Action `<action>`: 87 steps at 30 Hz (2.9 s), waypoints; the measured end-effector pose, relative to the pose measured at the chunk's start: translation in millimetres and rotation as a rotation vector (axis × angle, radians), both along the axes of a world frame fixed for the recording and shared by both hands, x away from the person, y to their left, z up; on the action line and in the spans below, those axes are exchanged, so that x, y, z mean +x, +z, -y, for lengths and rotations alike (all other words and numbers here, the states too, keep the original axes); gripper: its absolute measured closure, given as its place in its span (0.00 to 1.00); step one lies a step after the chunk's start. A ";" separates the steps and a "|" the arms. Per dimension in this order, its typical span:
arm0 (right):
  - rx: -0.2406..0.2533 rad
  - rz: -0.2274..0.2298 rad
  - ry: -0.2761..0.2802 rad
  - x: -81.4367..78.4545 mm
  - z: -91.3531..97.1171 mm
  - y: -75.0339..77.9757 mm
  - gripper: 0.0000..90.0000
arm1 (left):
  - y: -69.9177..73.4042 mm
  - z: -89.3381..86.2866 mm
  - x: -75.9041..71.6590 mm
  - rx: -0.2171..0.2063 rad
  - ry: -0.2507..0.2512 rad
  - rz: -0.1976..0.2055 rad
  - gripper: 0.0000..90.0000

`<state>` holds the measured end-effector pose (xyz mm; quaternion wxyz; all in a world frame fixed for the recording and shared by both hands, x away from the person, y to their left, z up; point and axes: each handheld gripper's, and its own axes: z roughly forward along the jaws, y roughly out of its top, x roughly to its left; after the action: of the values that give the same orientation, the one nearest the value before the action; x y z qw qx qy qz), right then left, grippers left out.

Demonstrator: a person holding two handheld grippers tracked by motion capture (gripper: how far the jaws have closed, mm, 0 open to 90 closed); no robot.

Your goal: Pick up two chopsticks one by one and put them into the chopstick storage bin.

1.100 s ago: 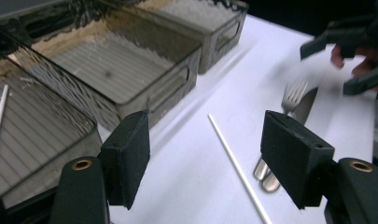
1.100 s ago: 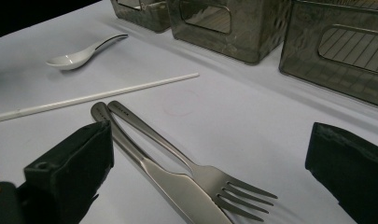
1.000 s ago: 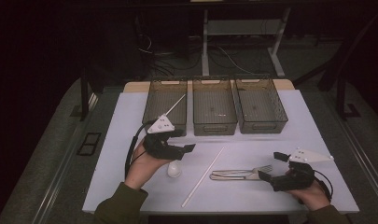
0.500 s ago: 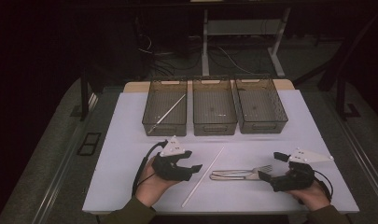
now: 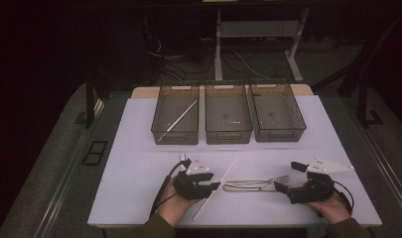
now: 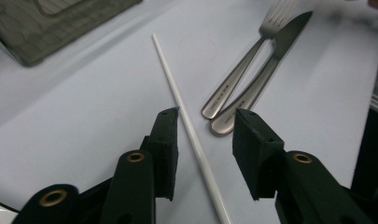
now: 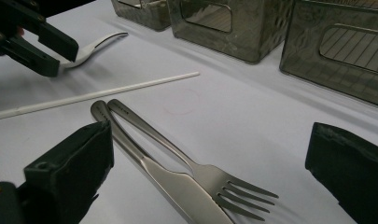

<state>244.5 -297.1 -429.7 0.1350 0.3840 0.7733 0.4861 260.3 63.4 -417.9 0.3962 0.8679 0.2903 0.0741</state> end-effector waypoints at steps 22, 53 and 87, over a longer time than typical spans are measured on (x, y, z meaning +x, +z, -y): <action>0.000 0.000 0.000 0.2 -0.1 0.0 0.01 | -22.8 22.1 11.3 0.126 0.005 -0.048 0.88; -0.006 0.002 0.008 0.6 -0.9 0.0 0.01 | -25.0 12.8 12.5 0.063 0.096 -0.096 0.94; -0.005 0.005 0.010 0.4 -0.8 0.3 0.01 | 14.8 -8.0 17.4 -0.136 0.038 -0.011 0.94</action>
<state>244.9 -296.3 -429.4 0.1355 0.3787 0.7760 0.4858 277.7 71.4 -403.1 0.4511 0.8337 0.3134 0.0570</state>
